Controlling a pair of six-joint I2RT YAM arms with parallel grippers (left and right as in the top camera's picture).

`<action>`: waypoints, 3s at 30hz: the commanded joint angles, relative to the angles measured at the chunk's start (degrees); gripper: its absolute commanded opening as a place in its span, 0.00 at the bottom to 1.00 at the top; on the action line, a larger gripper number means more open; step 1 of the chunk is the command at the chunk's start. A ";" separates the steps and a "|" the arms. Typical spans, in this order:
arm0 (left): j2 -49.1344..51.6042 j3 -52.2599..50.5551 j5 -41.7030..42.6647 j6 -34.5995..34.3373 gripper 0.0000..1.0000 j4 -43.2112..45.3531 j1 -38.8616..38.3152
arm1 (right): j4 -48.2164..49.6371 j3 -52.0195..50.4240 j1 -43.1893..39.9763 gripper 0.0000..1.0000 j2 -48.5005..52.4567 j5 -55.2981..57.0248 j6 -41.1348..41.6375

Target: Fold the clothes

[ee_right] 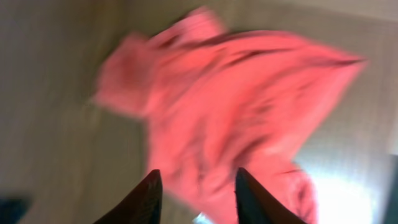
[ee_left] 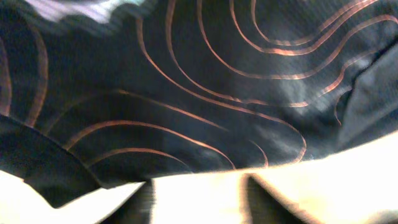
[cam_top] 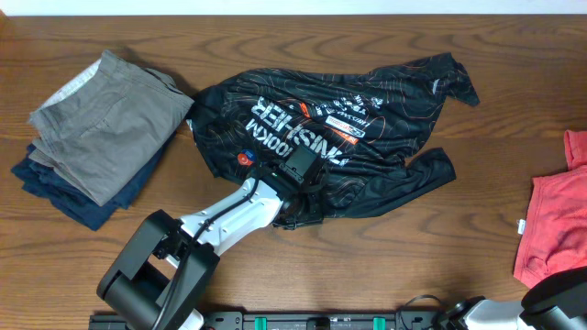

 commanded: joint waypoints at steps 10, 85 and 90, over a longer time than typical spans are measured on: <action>0.44 -0.42 3.06 -13.90 0.80 5.07 -6.47 | -8.76 -2.27 18.97 0.39 -0.79 -15.56 -15.52; -14.58 -1.33 -22.53 -4.50 0.06 -29.90 23.08 | 24.94 -24.92 58.71 0.22 19.45 -7.15 -18.38; -14.58 -1.33 -22.53 -4.48 0.06 -29.68 23.08 | 24.59 -23.17 58.64 0.01 16.90 -7.15 -16.92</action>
